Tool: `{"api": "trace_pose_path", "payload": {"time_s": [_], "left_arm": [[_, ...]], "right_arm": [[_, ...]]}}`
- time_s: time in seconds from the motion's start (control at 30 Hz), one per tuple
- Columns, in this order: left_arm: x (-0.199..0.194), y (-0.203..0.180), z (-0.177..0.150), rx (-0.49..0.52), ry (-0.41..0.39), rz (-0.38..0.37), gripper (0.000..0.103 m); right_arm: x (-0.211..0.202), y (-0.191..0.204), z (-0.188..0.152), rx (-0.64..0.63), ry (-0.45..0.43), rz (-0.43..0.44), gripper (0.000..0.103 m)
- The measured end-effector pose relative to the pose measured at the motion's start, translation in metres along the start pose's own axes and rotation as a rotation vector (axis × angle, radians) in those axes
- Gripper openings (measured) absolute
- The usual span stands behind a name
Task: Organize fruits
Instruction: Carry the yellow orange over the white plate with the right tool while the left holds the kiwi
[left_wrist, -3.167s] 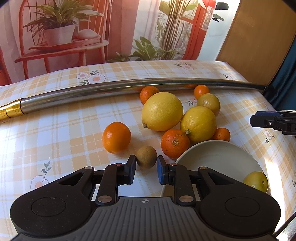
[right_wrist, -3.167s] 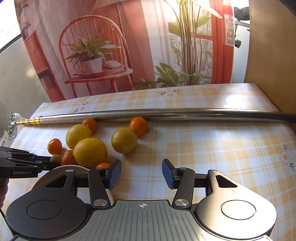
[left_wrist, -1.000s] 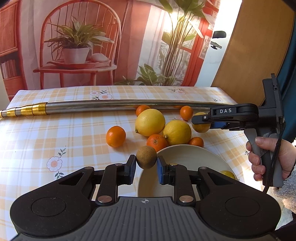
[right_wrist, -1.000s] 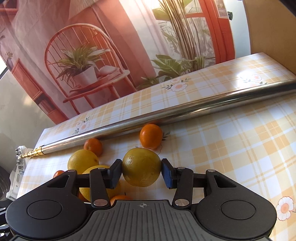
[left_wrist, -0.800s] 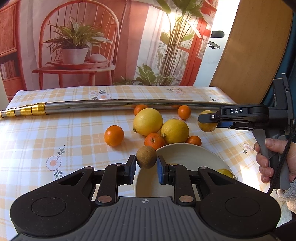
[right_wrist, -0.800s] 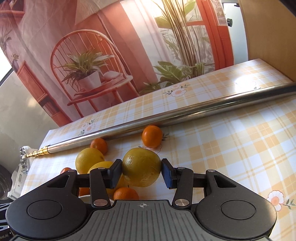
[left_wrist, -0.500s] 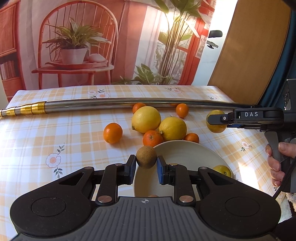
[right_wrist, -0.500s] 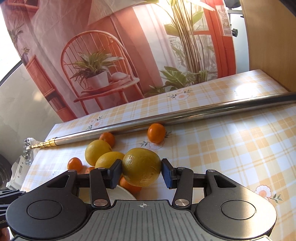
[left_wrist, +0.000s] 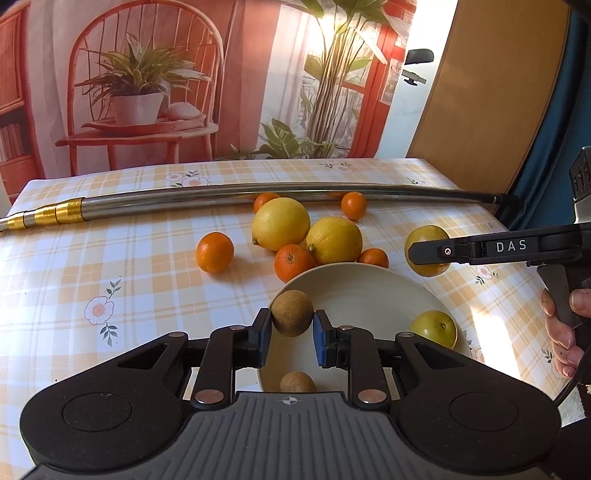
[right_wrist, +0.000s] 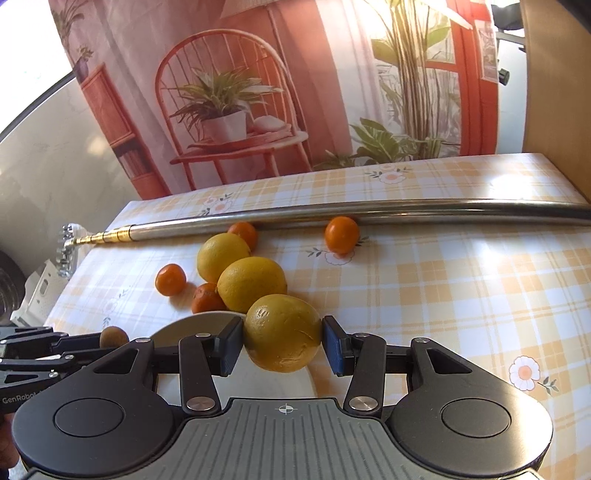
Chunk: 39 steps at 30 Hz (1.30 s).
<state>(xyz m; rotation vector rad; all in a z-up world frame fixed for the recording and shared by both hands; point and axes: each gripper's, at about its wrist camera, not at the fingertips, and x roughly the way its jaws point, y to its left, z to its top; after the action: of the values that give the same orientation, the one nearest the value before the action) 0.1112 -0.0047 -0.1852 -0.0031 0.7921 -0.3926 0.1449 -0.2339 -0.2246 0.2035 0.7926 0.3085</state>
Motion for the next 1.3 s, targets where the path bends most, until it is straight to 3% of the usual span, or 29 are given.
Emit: {"api": "trace_pose_path", "payload": {"time_s": [0.4,0.93,1.3], "left_arm": [[0.008,-0.003,-0.004,0.029,0.035,0.012,0.025],[0.016,-0.007,-0.007,0.049,0.069,0.011,0.025],[0.022,-0.008,-0.008,0.061,0.103,0.026,0.025]], "right_arm": [[0.013,0.017,-0.009,-0.083,0.096,0.016,0.042],[0.031,0.019,-0.016,-0.089,0.187,0.004,0.042],[0.032,0.019,-0.015,-0.089,0.196,0.001,0.043]]}}
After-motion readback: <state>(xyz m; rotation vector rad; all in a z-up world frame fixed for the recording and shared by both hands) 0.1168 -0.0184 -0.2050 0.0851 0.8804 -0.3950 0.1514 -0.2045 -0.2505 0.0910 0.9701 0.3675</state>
